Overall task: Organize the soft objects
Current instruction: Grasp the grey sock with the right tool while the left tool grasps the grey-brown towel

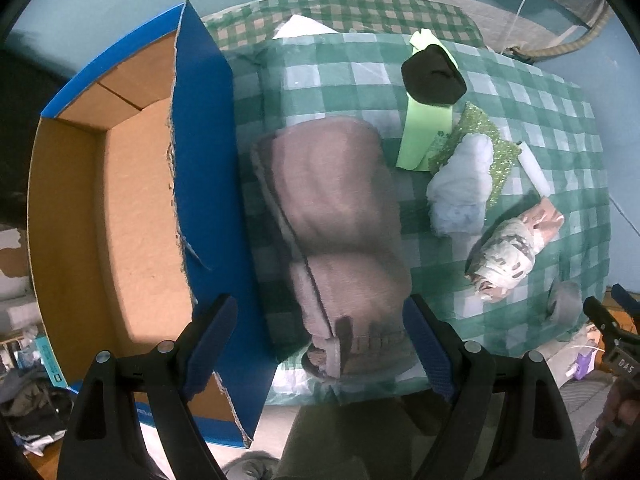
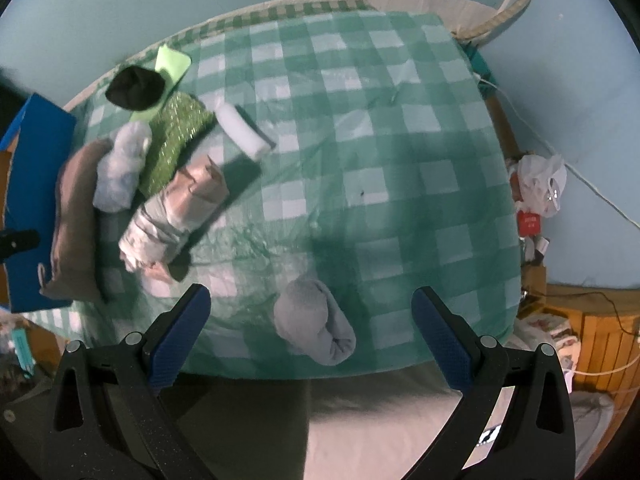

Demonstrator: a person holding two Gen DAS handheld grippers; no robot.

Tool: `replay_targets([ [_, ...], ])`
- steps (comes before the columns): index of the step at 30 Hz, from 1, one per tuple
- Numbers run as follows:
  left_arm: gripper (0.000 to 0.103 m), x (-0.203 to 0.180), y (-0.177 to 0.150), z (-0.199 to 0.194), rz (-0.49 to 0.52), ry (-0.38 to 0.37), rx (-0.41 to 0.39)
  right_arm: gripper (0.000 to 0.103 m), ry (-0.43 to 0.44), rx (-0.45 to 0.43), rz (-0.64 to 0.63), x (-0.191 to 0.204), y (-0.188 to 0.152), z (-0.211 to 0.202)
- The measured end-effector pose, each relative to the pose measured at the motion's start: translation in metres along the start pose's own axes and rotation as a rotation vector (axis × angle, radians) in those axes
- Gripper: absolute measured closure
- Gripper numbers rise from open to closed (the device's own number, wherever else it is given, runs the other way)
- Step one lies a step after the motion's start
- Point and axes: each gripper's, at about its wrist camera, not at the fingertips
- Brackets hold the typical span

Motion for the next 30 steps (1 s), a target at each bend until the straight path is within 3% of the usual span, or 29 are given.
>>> replay_targets([
  [9,0.017,0.014,-0.007,0.005,-0.029,0.024,0.01,0.002,-0.021,0.047,-0.031,-0.002,-0.009,0.024],
  [16,0.017,0.008,-0.01,0.003,-0.011,-0.023,0.03,0.009,-0.033,0.083,-0.036,-0.008,-0.013,0.047],
  [22,0.017,-0.015,-0.008,0.008,0.044,-0.03,0.052,0.023,-0.012,0.105,-0.044,-0.012,-0.017,0.063],
  [25,0.017,-0.022,-0.004,0.014,0.044,-0.016,0.062,0.04,-0.019,0.112,-0.074,-0.009,-0.017,0.067],
  [26,0.017,-0.023,-0.002,0.016,0.039,-0.015,0.066,0.051,-0.026,0.12,-0.087,-0.008,-0.017,0.069],
  [30,0.017,-0.027,0.008,0.028,0.023,-0.01,0.091,0.066,-0.001,0.113,-0.095,-0.006,-0.019,0.07],
])
Point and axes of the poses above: each gripper's, at about its wrist camera, not at the fingertips, and z roughly the way its jaws point, x to its left, y to its top, and after that the axes turned 10 degrees about x, right-handed
